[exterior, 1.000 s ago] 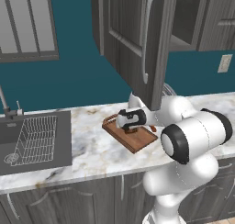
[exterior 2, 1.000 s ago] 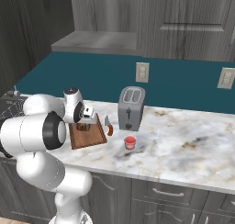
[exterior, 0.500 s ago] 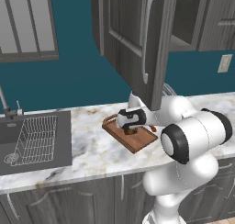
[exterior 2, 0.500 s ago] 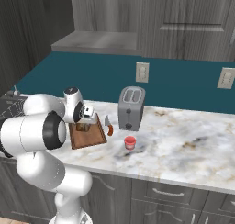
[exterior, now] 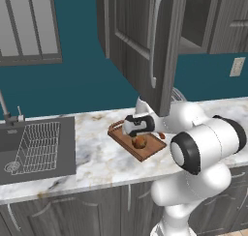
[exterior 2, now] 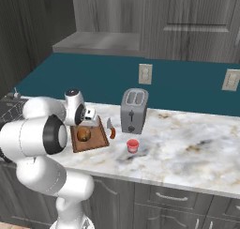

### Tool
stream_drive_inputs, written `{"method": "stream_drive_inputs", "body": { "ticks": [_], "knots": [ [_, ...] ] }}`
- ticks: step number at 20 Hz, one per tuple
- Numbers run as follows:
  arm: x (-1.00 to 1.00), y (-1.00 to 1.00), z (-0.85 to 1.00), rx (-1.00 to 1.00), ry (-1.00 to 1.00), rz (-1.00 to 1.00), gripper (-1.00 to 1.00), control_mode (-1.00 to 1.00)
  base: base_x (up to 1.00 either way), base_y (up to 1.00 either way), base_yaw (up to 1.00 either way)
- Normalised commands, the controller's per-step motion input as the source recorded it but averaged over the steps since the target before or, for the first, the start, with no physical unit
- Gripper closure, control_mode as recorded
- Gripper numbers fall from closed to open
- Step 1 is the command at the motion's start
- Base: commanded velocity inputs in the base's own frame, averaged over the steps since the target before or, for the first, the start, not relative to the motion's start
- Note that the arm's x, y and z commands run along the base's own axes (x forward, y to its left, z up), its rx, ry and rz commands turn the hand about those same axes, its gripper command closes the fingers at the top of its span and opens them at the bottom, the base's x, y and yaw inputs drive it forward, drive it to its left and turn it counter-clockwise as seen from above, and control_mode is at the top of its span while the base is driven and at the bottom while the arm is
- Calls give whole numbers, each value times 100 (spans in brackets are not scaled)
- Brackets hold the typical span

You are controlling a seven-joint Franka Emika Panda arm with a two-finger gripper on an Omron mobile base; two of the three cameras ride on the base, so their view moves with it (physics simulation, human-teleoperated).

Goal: Pick the bread, place it on the cutting board, pick the jam, place it on the counter, and close the cabinet.

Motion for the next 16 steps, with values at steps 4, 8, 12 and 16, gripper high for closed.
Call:
{"method": "stream_drive_inputs", "body": {
  "ticks": [4,8,12,16],
  "knots": [
    [-21,0,6,0,-13,0,-100,-100,0,0,0],
    [-39,0,14,0,-24,0,-100,-100,0,0,0],
    [-37,0,18,0,-28,0,-100,-100,0,0,0],
    [-40,0,23,0,-27,0,-100,-100,0,0,0]
  ]
}}
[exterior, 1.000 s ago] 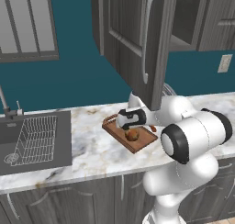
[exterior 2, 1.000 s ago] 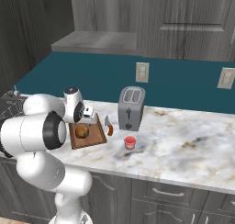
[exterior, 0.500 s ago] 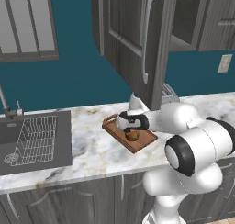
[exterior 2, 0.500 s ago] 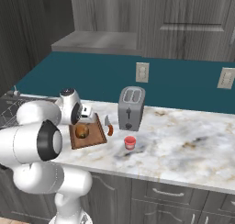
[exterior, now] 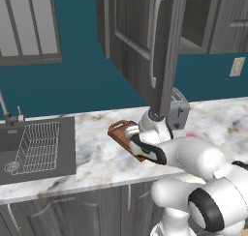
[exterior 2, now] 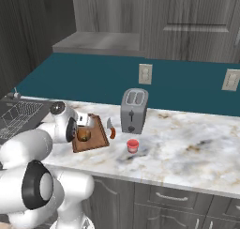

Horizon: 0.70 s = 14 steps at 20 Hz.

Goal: Pick the bread, place it on the cutting board, pick the jam, place it on the counter, and close the cabinet.

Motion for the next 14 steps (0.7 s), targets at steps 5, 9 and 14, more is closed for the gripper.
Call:
{"method": "stream_drive_inputs", "body": {
  "ticks": [5,9,14],
  "knots": [
    [-35,0,24,0,-25,0,-100,-100,0,0,0],
    [-34,0,26,0,-23,0,-100,-100,0,0,0],
    [-39,0,21,0,-18,0,-100,-100,0,0,0]
  ]
}}
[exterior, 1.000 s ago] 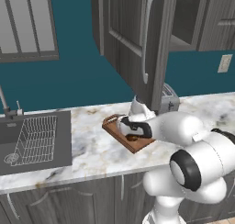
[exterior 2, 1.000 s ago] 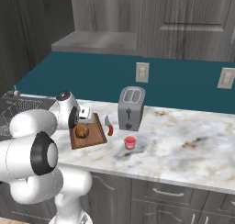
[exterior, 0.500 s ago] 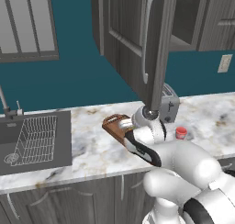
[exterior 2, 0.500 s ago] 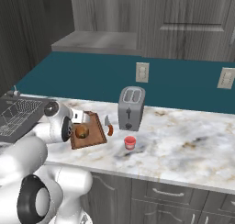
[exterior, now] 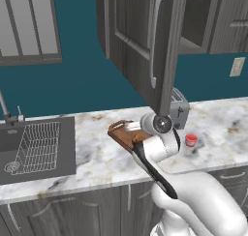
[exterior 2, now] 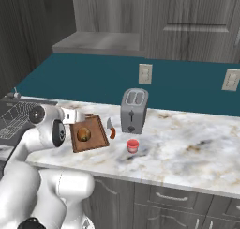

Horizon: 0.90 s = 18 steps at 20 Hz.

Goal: Pick the bread, place it on the cutting board, pick the jam, place it on the counter, and close the cabinet.

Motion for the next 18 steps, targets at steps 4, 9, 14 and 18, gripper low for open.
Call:
{"method": "stream_drive_inputs", "body": {
  "ticks": [4,9,14,18],
  "knots": [
    [-50,0,17,0,-12,0,-100,-100,0,0,0],
    [-53,0,12,0,-16,0,-100,-100,0,0,0],
    [-52,0,19,0,-20,0,-100,-100,0,0,0],
    [-43,0,23,0,-20,0,-100,-100,0,0,0]
  ]
}}
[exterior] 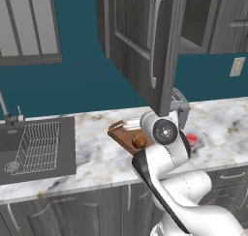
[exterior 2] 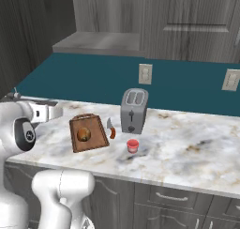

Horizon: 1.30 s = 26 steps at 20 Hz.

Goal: Pick the bread, place it on the cutting board, pick the jam, place it on the counter, and close the cabinet.

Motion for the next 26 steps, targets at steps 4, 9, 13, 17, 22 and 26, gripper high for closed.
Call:
{"method": "stream_drive_inputs", "body": {
  "ticks": [4,9,13,17,22,26],
  "knots": [
    [-44,0,11,0,-20,0,-100,-100,0,0,0],
    [-44,0,7,0,-19,0,-100,-100,0,0,0],
    [-48,0,2,0,-17,0,-100,-100,0,0,0],
    [-53,0,4,0,-19,0,-100,-100,0,0,0],
    [-48,0,15,0,-25,0,-100,-100,0,0,0],
    [-43,0,18,0,-28,0,-100,-100,0,0,0]
  ]
}}
